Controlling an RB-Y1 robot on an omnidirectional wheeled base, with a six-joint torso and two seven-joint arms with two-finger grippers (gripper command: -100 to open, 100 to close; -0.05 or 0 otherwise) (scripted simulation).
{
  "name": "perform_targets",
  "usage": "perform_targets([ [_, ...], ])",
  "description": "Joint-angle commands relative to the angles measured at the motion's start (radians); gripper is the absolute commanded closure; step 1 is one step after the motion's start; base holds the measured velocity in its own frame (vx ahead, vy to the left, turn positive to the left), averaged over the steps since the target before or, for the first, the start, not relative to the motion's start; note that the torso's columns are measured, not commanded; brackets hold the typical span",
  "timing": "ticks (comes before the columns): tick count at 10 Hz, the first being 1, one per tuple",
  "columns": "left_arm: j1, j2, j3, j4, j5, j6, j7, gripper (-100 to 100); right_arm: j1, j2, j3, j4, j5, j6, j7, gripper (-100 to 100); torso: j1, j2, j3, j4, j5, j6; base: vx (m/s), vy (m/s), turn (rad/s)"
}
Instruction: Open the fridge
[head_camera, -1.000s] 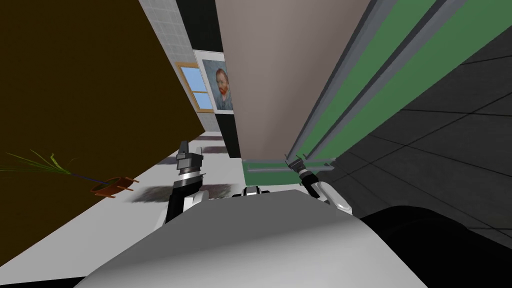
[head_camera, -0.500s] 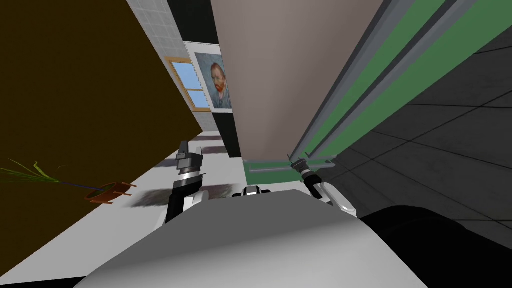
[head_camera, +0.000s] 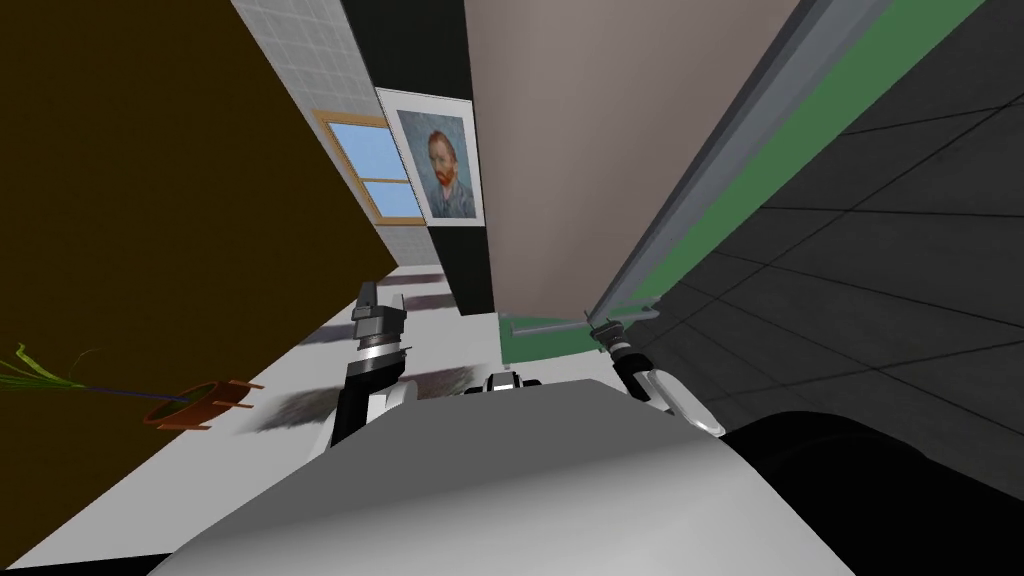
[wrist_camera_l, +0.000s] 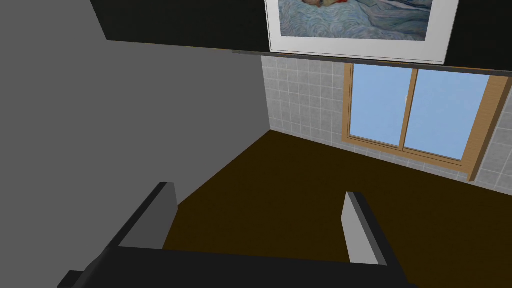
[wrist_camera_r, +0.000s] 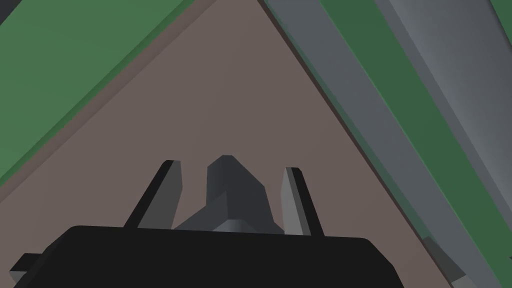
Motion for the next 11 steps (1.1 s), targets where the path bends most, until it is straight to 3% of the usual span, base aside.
perform_targets([
  [1, 0.0, 0.0, 0.0, 0.0, 0.0, 0.0, 0.0, 0, 0.008, 0.011, -0.02, -0.006, -0.005, 0.033, -0.003, 100, -0.001, -0.002, -0.001, 0.0, 0.0, 0.0, -0.093, 0.22, -0.121],
  [3, 0.0, 0.0, 0.0, 0.0, 0.0, 0.0, 0.0, 0, 0.013, 0.012, -0.024, 0.001, -0.006, 0.039, -0.004, 100, -0.003, 0.0, 0.0, 0.001, 0.001, 0.002, -0.066, 0.15, -0.1],
  [4, 0.0, 0.0, 0.0, 0.0, 0.0, 0.0, 0.0, 0, 0.028, 0.03, -0.041, -0.001, -0.007, 0.073, -0.003, 100, -0.009, -0.002, -0.001, 0.001, 0.0, 0.001, -0.065, 0.181, -0.157],
  [11, 0.0, 0.0, 0.0, 0.0, 0.0, 0.0, 0.0, 0, 0.056, 0.077, -0.095, -0.02, -0.01, 0.164, -0.001, 100, 0.003, -0.002, -0.001, 0.0, 0.001, -0.001, -0.019, 0.238, -0.133],
])
